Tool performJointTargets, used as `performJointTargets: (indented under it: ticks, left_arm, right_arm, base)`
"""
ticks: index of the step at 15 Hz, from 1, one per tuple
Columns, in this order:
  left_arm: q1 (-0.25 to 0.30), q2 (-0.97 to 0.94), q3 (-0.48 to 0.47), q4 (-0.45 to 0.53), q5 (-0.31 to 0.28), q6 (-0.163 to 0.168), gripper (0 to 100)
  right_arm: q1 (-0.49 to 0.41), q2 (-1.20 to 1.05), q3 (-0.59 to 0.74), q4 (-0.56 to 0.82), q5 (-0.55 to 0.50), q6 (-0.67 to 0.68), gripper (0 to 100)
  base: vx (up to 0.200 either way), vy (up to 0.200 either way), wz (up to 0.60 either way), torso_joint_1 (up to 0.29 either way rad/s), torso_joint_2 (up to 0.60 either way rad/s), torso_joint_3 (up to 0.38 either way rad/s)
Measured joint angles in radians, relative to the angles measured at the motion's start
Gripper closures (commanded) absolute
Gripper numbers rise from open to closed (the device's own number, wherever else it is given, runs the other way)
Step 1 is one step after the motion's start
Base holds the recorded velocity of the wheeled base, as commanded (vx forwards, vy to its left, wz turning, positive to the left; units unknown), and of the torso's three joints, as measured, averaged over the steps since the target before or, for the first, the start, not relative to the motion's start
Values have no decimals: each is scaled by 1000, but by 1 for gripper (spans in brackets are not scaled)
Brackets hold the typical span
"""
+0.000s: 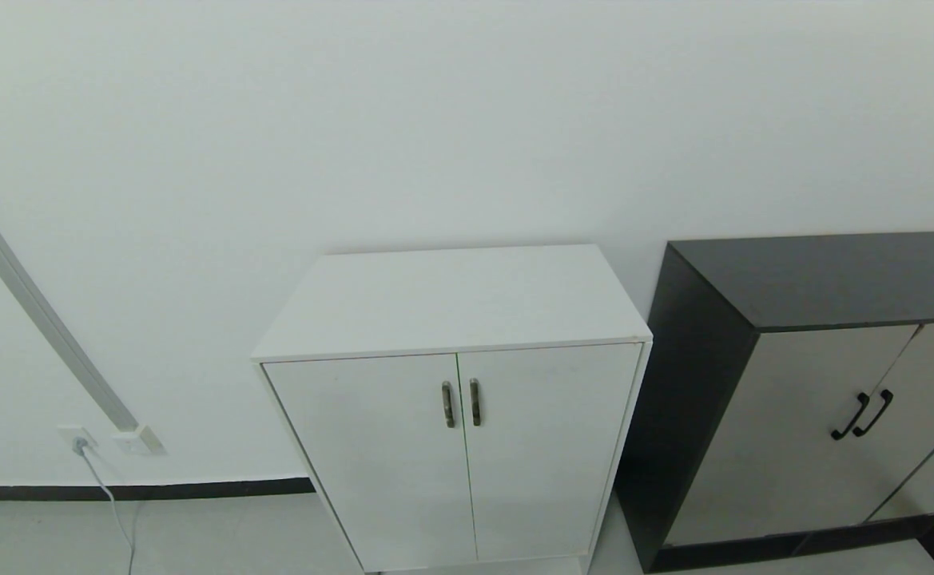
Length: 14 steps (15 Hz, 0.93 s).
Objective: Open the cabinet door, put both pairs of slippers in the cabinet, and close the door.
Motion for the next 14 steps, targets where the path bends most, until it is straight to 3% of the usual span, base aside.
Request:
performJointTargets:
  ticks: [14]
  left_arm:
    - [0,0,1,-1,-1,5,100]
  right_arm:
    - [-2,-7,0,0,-3,0,100]
  base:
    - [0,0,0,0,0,0]
